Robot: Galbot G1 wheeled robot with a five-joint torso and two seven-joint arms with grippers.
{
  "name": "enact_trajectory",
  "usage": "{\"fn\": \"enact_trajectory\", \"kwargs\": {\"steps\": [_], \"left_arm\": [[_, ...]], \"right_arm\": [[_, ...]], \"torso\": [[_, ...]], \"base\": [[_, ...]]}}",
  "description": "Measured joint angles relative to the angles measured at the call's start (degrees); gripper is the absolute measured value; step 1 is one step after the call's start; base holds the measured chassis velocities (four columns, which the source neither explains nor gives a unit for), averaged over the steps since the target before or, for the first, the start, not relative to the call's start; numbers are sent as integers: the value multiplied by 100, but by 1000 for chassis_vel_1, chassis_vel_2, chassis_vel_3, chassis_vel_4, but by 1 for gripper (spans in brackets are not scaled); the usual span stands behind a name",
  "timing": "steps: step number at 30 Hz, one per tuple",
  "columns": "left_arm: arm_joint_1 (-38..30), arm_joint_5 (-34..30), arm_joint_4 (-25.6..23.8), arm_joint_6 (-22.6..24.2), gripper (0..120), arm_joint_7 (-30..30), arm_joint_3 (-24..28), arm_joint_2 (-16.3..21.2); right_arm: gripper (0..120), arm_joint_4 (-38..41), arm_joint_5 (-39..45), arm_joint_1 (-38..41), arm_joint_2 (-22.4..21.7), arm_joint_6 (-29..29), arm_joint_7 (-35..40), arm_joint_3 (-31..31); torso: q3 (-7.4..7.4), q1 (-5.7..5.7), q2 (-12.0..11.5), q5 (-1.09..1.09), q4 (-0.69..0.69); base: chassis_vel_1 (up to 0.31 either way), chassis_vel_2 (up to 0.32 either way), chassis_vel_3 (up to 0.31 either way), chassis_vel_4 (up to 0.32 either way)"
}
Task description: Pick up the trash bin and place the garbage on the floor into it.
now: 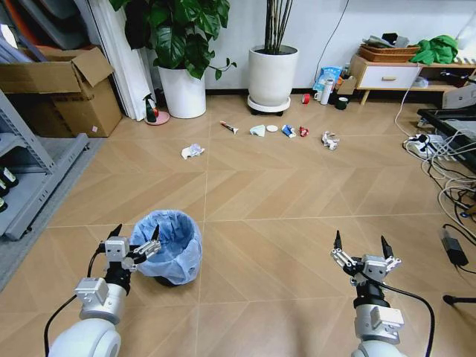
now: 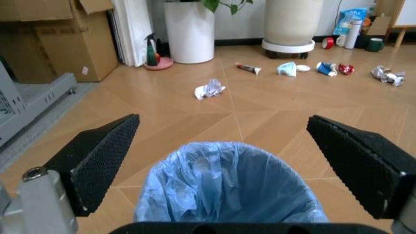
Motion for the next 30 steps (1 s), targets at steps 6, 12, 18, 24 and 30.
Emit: {"fn": "enact_trajectory", "kwargs": {"steps": [6, 12, 18, 24, 30], "left_arm": [[9, -1, 9, 0, 100, -14, -1, 1], [11, -3, 14, 0, 100, -62, -12, -35], [2, -3, 16, 9, 100, -81, -30, -27], [-40, -83, 19, 43, 100, -153, -27, -11], [-230, -250, 91, 207, 100, -288, -9, 255]], "right_arm": [[100, -42, -11, 26, 17, 10, -5, -22], [100, -58, -10, 43, -14, 10, -10, -43], [100, -55, 52, 56, -95, 7, -10, -26], [100, -55, 51, 53, -108, -3, -11, -35], [100, -25, 39, 15, -97, 2, -11, -17]], "torso": [[0, 0, 0, 0, 0], [0, 0, 0, 0, 0], [0, 0, 0, 0, 0], [0, 0, 0, 0, 0], [0, 0, 0, 0, 0]], "base": [[0, 0, 0, 0], [0, 0, 0, 0], [0, 0, 0, 0], [0, 0, 0, 0], [0, 0, 0, 0]]}}
